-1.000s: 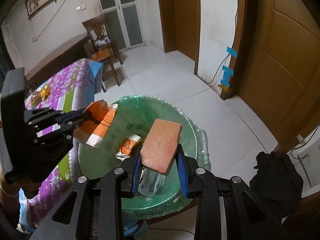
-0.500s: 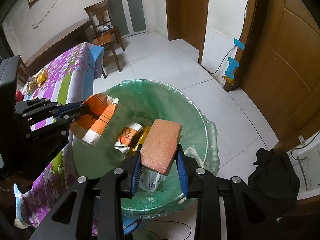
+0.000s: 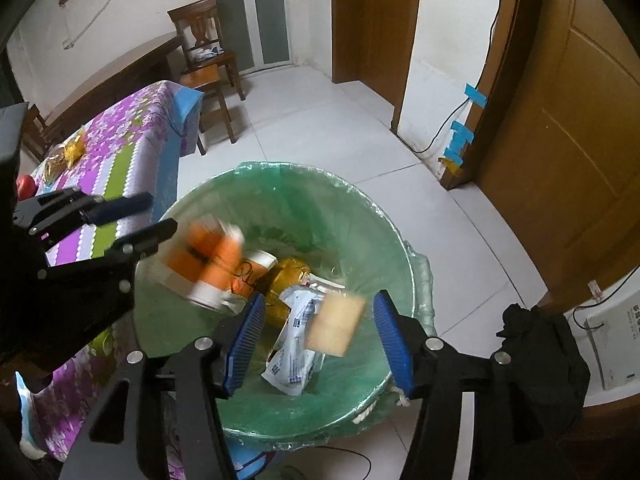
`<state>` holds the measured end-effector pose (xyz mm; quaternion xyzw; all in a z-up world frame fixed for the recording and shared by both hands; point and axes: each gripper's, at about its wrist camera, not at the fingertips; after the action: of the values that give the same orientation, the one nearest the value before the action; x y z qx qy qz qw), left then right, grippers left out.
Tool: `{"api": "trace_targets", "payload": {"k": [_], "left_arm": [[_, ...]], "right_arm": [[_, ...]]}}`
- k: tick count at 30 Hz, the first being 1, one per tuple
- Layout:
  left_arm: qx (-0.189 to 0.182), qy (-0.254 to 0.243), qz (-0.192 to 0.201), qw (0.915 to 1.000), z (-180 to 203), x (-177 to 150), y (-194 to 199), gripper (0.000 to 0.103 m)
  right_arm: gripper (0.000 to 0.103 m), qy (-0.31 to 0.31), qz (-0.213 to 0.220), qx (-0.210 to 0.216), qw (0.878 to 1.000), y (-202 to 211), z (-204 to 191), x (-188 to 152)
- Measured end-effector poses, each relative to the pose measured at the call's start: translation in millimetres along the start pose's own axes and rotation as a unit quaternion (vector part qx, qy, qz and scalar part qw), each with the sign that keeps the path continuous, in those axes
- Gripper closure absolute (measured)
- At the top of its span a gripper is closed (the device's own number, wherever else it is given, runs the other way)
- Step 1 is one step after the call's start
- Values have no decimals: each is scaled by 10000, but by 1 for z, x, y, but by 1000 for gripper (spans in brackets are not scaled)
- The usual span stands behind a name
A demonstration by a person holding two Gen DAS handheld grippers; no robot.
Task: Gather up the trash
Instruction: 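Open both grippers to drop the sponge and carton into the bin, then move both grippers back over the tablecloth toward the white items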
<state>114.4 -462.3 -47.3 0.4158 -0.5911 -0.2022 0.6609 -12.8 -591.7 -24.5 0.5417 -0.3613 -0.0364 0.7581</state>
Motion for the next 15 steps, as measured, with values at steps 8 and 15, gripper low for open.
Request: {"api": "trace_targets", "payload": {"k": [8, 15], "left_arm": [[31, 87, 61, 9999, -3, -1, 4, 66], [206, 28, 44, 9998, -3, -7, 6, 66]], "right_arm": [[45, -28, 23, -29, 10000, 1, 4, -4], [45, -46, 149, -67, 9999, 7, 0, -7]]}}
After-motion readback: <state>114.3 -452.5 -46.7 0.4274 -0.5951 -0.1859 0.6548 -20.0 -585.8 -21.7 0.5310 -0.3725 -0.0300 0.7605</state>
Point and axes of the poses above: each gripper's, at about its wrist camera, not at the fingertips, and y roughly against the way its jaws point, z to its right, x to its top, and after that the axes turned 11 degrees about -x, right-handed
